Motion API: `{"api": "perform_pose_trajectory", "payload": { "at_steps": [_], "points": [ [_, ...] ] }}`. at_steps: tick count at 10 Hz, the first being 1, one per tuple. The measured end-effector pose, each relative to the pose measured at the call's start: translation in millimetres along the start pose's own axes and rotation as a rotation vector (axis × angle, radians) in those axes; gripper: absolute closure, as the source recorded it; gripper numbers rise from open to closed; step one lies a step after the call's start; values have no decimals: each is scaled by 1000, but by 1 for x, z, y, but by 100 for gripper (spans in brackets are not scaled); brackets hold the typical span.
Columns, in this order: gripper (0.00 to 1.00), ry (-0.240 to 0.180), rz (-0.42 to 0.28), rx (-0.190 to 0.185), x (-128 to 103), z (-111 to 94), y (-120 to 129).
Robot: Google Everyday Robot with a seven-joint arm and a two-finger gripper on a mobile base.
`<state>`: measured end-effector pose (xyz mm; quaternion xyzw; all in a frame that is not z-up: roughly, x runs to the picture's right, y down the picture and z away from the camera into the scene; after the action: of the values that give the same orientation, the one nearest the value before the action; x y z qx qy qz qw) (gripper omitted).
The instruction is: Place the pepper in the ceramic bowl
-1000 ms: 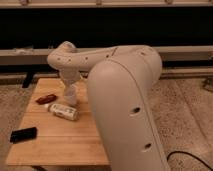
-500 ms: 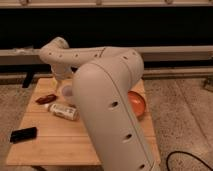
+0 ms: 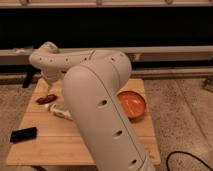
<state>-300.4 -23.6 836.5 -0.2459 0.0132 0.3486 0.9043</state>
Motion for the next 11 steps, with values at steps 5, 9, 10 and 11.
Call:
{"api": "perform_pose_trajectory", "payload": {
  "at_steps": [5,9,10,11],
  "points": [
    [20,7,-108,-51,-25,42,30],
    [20,34,-188,-107,-42,85,49],
    [20,37,-199,-117,-44,94,52],
    [20,39,-202,-123,-45,99,53]
  ]
}}
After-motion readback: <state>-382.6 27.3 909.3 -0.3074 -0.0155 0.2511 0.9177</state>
